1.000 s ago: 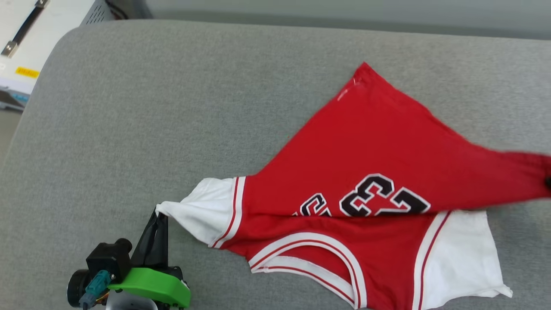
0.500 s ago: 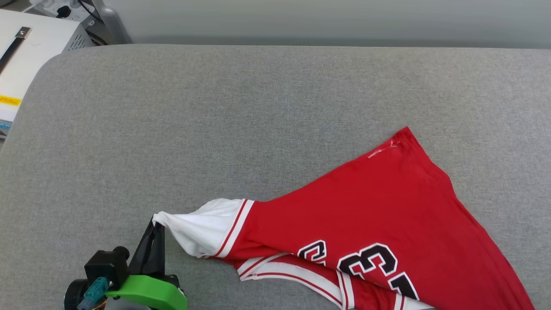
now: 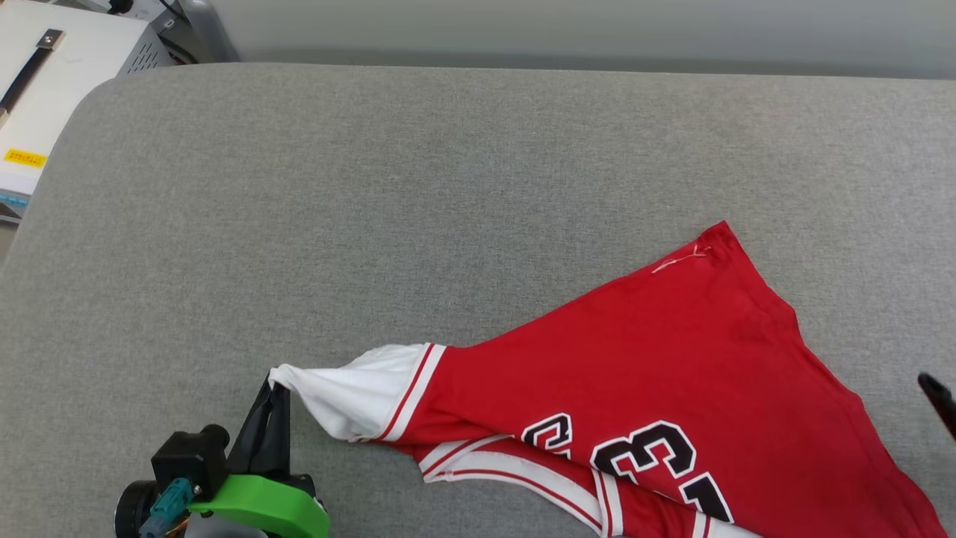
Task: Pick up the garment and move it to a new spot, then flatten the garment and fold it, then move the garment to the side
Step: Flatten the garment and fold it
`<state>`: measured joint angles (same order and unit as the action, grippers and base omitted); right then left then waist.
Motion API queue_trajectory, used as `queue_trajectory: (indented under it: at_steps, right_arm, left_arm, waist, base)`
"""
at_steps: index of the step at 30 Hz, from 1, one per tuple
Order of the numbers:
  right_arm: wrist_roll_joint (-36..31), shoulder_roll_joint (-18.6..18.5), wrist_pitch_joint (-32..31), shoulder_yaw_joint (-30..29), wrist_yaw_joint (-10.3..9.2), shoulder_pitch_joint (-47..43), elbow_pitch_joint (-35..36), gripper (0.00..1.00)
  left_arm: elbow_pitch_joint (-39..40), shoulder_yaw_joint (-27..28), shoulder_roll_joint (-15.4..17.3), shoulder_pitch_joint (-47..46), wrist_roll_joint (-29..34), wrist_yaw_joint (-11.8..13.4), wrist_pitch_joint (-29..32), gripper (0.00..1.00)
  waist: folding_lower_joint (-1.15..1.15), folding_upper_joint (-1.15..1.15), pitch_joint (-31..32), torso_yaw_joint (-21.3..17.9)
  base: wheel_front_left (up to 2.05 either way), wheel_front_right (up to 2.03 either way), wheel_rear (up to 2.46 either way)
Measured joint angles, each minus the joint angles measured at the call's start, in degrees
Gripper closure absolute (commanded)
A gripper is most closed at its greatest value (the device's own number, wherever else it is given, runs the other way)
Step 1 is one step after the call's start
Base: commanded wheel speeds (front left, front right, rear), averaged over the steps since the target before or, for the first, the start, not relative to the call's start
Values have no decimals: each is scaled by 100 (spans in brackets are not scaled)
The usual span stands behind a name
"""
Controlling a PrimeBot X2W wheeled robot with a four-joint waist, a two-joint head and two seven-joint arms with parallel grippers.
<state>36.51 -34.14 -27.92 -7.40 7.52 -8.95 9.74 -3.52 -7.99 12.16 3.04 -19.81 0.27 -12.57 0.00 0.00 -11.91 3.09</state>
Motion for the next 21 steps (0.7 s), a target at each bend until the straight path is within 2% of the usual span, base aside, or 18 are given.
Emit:
queue_trajectory:
  at_steps: [5,7,13,17,21]
  right_arm:
    - [-13,-447,-423,270,0,1004,280,0]
    - [-8,-651,-765,631,1,1694,227,0]
    - [75,-937,-1583,1746,1,2989,-268,0]
    - [153,-967,-1962,2568,1,3792,-795,0]
    - [157,-805,-2074,3215,1,4485,-1472,0]
  left_arm:
    - [33,-70,-1,-112,1,-1,-2,100]
    - [48,-111,-7,-246,2,-10,-19,100]
    - [64,-222,-76,-539,13,-64,-78,100]
    - [65,-282,-125,-682,19,-111,-103,100]
    - [59,-319,-172,-807,27,-156,-152,100]
  waist:
    - [0,0,-138,95]
    - [0,0,-236,176]
    - [0,0,-469,363]
    - [0,0,-637,474]
    - [1,0,-814,565]
  base:
    - [0,0,0]
    - [0,0,0]
    - [0,0,0]
    - [0,0,0]
    - [0,0,0]
